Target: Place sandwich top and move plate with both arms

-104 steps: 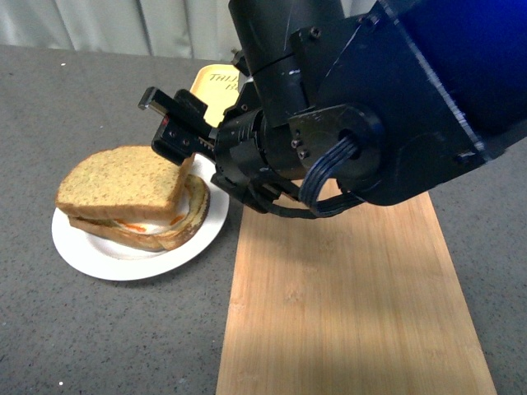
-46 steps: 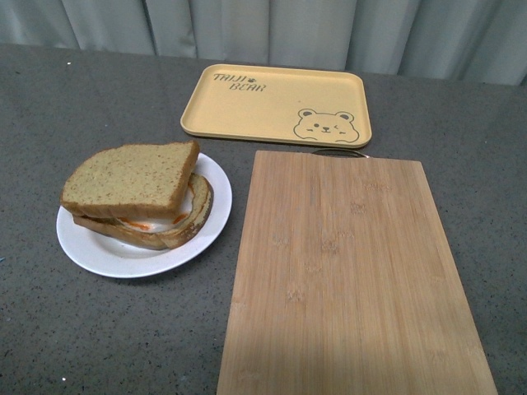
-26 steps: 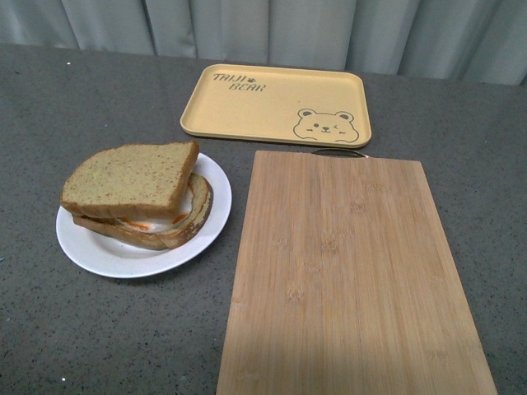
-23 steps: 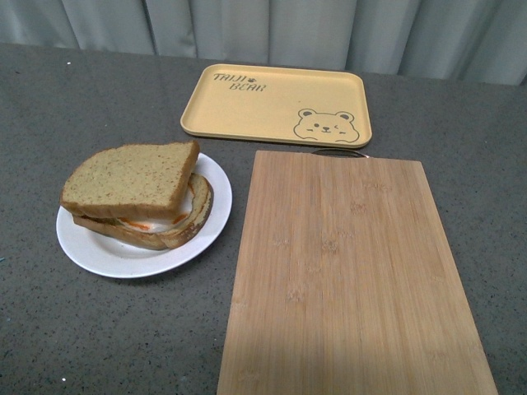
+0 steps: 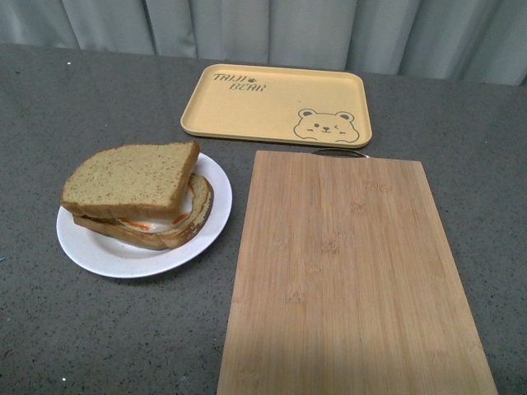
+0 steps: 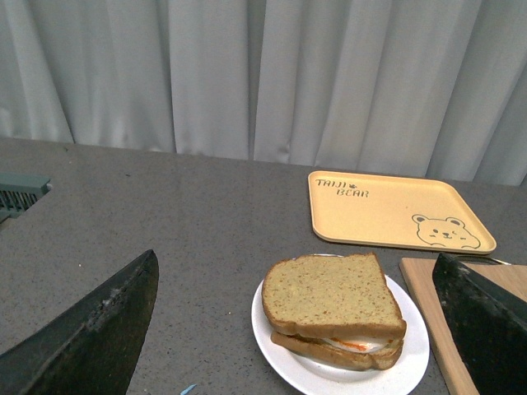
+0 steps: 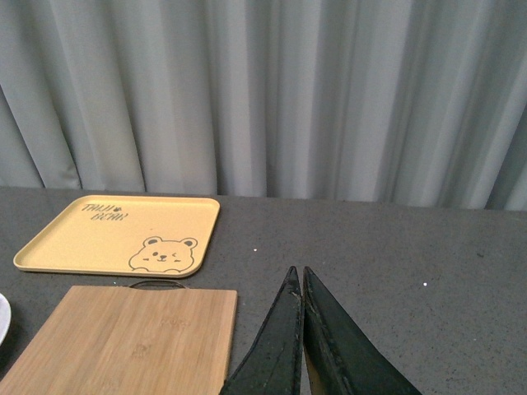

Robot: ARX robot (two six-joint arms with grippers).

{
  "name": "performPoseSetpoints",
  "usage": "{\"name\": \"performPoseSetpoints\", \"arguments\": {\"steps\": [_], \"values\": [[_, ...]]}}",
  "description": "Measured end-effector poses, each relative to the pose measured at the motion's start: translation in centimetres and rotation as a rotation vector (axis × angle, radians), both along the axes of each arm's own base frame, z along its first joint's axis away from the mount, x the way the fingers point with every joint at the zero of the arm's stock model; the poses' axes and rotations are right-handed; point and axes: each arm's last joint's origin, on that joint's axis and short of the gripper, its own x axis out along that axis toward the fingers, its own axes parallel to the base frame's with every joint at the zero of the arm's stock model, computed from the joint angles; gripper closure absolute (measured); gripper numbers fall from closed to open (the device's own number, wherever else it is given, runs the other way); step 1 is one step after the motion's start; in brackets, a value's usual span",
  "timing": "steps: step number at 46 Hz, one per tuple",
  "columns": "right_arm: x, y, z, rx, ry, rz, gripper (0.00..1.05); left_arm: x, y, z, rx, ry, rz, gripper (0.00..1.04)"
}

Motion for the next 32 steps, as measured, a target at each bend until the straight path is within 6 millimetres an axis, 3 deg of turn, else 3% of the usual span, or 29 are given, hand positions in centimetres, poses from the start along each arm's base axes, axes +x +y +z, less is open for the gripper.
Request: {"name": "performPoseSetpoints", "arguments": {"steps": [28,32], "values": [[-1.8,0.0,-0.3,0.0,0.005,0.003,1.04,0.0,0.0,0.0,0.0,0.0,0.0,0.07],[-1.8,0.0,-0.3,-0.002,0.005,0.003,0.91,0.0,0.0,0.0,0.0,0.0,0.0,0.07]]}}
